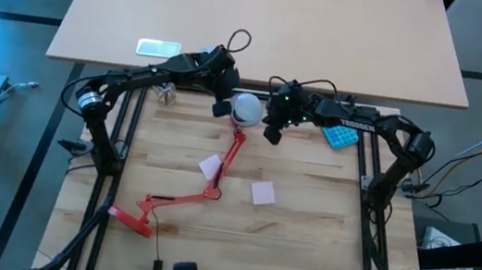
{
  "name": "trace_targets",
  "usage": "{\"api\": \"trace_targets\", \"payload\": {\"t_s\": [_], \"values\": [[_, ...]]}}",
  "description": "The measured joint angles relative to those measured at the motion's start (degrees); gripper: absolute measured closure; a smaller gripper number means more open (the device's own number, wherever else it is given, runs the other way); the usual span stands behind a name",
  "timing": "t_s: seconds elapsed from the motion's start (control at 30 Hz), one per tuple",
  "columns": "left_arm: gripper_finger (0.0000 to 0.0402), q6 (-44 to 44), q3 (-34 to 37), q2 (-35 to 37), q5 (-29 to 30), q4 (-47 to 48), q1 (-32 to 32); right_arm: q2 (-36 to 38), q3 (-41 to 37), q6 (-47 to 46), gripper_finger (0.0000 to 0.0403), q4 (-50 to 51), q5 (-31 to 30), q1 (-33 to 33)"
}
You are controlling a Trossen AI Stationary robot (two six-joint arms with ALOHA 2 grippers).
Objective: Screw lightbulb
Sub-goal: Remove the lightbulb from the red lamp
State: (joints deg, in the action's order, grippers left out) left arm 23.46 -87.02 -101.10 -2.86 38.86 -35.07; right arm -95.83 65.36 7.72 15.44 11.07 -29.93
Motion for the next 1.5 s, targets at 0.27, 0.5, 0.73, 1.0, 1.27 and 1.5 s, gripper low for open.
{"api": "trace_targets", "payload": {"t_s": [0.27,0.5,0.73,1.0,1.27,1.5], "values": [[0.0401,-0.3,0.0,0.0,-3.6,0.9,1.0,-1.0,0.0,0.7,0.0401,-6.4,2.4,1.3],[0.0401,-0.4,0.0,0.2,-5.4,6.9,3.7,-1.0,0.0,1.8,0.0401,-6.8,-6.8,0.0],[0.0401,0.4,-0.1,2.1,-5.7,7.1,2.9,-0.4,0.0,1.8,0.0401,-3.7,-6.1,-0.2],[0.0401,-0.6,0.1,0.7,-3.7,-3.3,-1.1,-0.3,0.0,1.4,0.0401,-5.4,7.9,1.3],[0.0402,-0.2,0.3,-0.8,-4.1,-1.4,0.0,-0.3,0.0,2.5,0.0401,-5.8,0.0,0.6],[0.0401,-1.7,0.4,1.4,-4.1,6.7,2.9,-0.3,0.0,3.9,0.0401,-5.9,-9.4,-0.4]]}}
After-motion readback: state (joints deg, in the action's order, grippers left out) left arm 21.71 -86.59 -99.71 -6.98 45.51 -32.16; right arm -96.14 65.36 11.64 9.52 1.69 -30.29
